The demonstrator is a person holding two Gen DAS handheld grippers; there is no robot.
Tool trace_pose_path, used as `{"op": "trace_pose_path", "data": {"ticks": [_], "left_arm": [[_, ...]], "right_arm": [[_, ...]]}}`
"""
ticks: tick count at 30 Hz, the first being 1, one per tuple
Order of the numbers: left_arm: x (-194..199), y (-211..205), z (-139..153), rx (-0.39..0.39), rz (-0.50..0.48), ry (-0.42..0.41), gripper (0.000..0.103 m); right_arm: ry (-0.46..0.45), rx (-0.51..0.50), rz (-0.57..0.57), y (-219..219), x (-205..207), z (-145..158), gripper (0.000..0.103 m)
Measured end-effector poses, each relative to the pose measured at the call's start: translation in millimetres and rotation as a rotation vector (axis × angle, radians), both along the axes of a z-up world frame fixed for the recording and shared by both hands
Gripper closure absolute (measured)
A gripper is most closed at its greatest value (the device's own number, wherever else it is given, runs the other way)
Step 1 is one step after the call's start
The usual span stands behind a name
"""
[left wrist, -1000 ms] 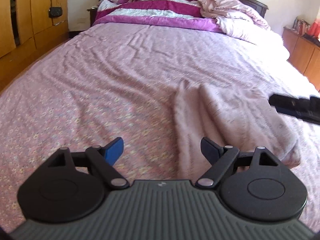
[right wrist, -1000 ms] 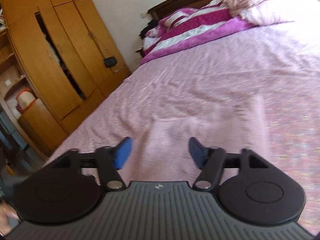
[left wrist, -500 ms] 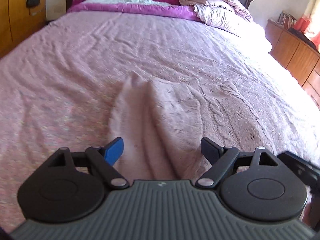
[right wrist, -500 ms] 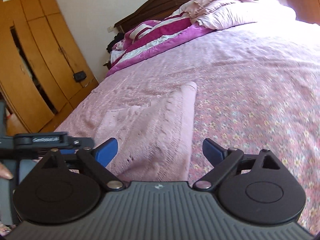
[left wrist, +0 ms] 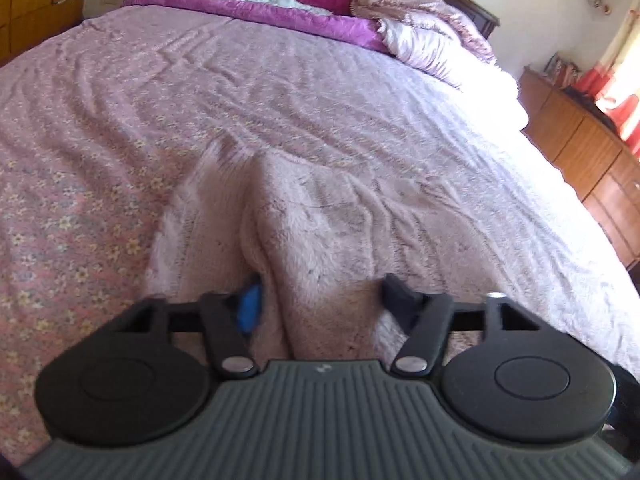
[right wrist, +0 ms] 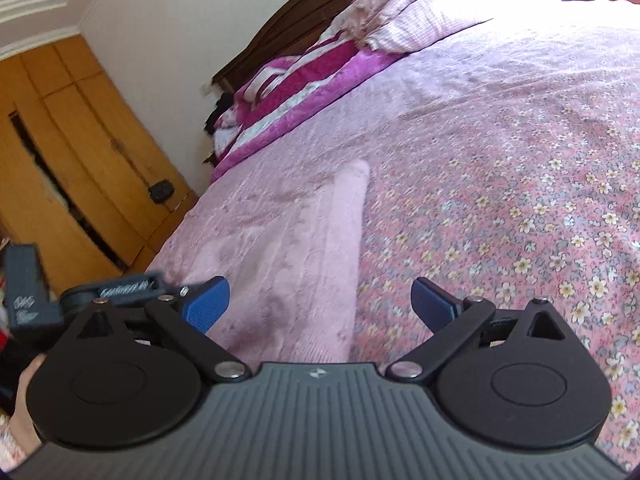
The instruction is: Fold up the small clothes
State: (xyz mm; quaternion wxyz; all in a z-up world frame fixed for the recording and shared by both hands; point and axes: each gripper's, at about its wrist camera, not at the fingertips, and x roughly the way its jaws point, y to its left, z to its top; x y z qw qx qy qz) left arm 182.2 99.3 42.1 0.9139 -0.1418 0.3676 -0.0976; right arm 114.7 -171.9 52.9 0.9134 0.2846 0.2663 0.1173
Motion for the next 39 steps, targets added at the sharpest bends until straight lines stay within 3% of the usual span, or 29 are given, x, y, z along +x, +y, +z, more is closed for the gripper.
{"op": "trace_pose_path", "data": {"ticks": [2, 5, 10, 14, 19, 21, 25, 27, 29, 31, 34, 36, 39], "left_arm": [[0.7, 1.3, 1.1, 0.006, -0.008, -0.007, 0.067], [3.6, 9.7, 2.5, -0.054, -0.018, -0.006, 0.079], [0.7, 21.1, 31.7, -0.039, -0.052, -0.069, 0.085], [-1.1, 42.5, 52.6, 0.0, -0.02, -0.107, 0.085], [10.8, 73.2, 22.9, 0.056, 0.064, 0.015, 0.085], [10.1, 84.3, 10.6, 0.036, 0.081, 0.037, 0.085], [0.2, 94.3, 9.8, 0.005, 0.091, 0.029, 0.08], [-3.5, 94.7, 13.3, 0.014, 0.097, 0.021, 0.066], [-8.6, 93.9, 14.5, 0.038, 0.146, 0.02, 0.041], [-12.4, 93.2, 14.0, 0.048, 0.172, 0.013, 0.033], [-17.8, 96.4, 10.2, -0.008, 0.156, 0.018, 0.031], [-16.1, 97.5, 5.1, -0.072, 0.144, 0.041, 0.029], [-9.2, 98.0, -7.3, -0.168, 0.116, 0.103, 0.029]], "right_arm": [[-0.018, 0.016, -0.008, 2.2, 5.1, -3.1, 0.002], [-0.024, 0.022, 0.016, 10.3, 13.9, -6.3, 0.001], [-0.05, 0.012, 0.096, 35.5, 23.3, 6.5, 0.0], [-0.078, 0.008, 0.161, 55.9, 27.0, 19.7, 0.0], [-0.079, -0.06, 0.238, 85.0, 26.1, 21.8, 0.0], [-0.096, -0.106, 0.248, 93.1, 24.3, 20.8, 0.0], [-0.103, -0.148, 0.269, 95.6, 24.3, 25.1, 0.0], [-0.095, -0.146, 0.248, 89.5, 25.8, 27.9, 0.0], [-0.07, -0.125, 0.23, 79.7, 30.8, 27.5, 0.0], [-0.021, -0.081, 0.219, 69.3, 40.6, 23.0, 0.0], [0.076, -0.02, 0.207, 60.3, 57.6, 8.5, 0.0], [0.153, -0.038, 0.217, 63.3, 71.7, -4.2, 0.0], [0.12, -0.068, 0.257, 71.5, 79.6, -11.9, 0.0]]}}
